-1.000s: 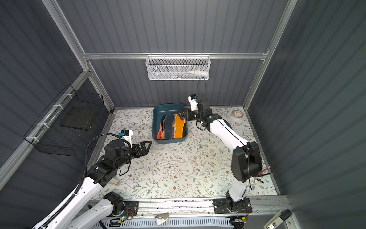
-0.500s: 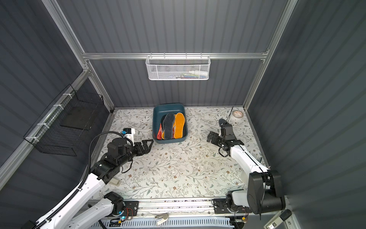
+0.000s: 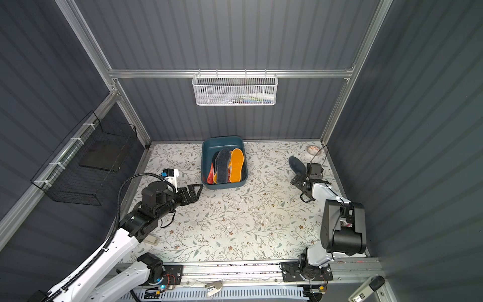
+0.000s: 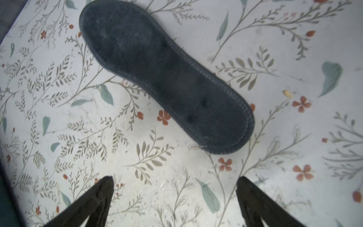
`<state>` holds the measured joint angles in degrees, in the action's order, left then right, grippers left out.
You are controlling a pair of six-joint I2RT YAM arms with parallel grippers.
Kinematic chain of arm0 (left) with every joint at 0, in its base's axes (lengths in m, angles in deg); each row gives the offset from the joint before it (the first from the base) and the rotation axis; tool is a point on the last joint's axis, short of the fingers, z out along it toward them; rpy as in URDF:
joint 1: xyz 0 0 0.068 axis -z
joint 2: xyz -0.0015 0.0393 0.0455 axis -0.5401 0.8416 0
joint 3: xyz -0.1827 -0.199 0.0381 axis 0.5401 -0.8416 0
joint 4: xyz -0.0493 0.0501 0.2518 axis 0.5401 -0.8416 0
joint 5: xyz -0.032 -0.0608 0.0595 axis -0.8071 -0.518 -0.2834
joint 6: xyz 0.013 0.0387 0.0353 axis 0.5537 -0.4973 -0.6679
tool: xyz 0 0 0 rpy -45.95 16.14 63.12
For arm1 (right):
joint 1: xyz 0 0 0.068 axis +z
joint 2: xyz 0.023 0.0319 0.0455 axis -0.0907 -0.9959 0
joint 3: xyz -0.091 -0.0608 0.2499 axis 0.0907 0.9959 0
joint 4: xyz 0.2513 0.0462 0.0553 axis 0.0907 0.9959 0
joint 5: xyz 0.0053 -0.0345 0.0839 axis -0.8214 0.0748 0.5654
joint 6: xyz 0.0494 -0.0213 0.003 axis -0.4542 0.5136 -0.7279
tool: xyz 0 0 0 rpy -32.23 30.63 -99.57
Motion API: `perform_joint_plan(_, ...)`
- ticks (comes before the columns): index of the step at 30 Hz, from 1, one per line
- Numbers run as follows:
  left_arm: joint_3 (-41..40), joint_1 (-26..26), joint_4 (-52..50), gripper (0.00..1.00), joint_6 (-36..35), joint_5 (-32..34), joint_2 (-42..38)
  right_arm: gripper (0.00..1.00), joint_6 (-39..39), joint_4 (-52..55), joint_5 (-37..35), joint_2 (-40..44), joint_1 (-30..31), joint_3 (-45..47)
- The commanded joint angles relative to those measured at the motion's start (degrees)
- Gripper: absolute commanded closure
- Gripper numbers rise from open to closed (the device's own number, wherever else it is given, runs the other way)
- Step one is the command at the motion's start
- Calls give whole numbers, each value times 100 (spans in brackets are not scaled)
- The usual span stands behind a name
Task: Put the insoles into the storage box
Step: Move the insole to the center of the board.
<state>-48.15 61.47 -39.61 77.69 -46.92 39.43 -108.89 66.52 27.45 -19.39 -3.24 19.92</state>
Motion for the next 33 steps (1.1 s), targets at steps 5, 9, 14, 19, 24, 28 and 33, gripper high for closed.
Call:
perform_joint_plan(5, 91, -3, 50, 0, 10, -52, -94, 1, -125, -137, 67, -255, -122, -457)
perform_joint_plan(9, 79, -3, 104, 0, 19, -69, -44, 1, -131, -39, 177, -597, -131, -740)
perform_joint_plan(14, 103, -3, 113, 0, 11, -83, 4, 1, -217, 148, 518, -1035, -130, -1136)
perform_joint_plan(19, 69, -3, 165, 0, 39, -68, -10, 1, -349, 419, 1005, -1412, -127, -1378)
perform_joint_plan(24, 26, -3, 205, 0, 46, -43, -29, 1, -478, 310, 1252, -1271, -70, -1011)
perform_joint_plan(28, 8, -3, 242, 0, 11, -52, 30, 1, -623, 97, 1470, -1029, 25, -519)
perform_joint_plan(33, -2, -4, 326, 0, 9, -130, 116, 1, -803, -47, 1674, -792, 274, -38)
